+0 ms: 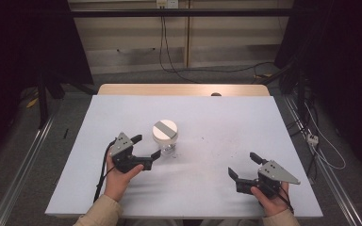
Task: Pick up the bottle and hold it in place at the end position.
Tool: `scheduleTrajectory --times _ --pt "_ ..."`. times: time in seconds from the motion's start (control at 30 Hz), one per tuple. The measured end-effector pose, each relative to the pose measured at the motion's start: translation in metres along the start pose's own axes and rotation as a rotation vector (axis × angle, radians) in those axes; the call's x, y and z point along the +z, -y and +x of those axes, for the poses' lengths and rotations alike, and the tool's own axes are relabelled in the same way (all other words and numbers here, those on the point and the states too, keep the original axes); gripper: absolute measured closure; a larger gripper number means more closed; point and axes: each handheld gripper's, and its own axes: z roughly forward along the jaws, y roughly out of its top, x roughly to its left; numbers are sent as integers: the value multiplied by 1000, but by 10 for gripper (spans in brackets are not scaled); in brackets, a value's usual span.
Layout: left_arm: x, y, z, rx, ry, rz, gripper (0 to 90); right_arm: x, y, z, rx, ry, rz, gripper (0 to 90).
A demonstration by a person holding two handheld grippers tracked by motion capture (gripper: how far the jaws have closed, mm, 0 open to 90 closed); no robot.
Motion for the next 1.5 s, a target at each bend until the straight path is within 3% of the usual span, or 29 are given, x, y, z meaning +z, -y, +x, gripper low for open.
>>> scheduleTrajectory --times 0.87,1.5 --pt "35 -2 -12 14 -9 34 40 0 0 0 -1 -4 0 50" --pt "50 -1 -12 19 -68 60 58 0 0 0 -2 -3 1 51"
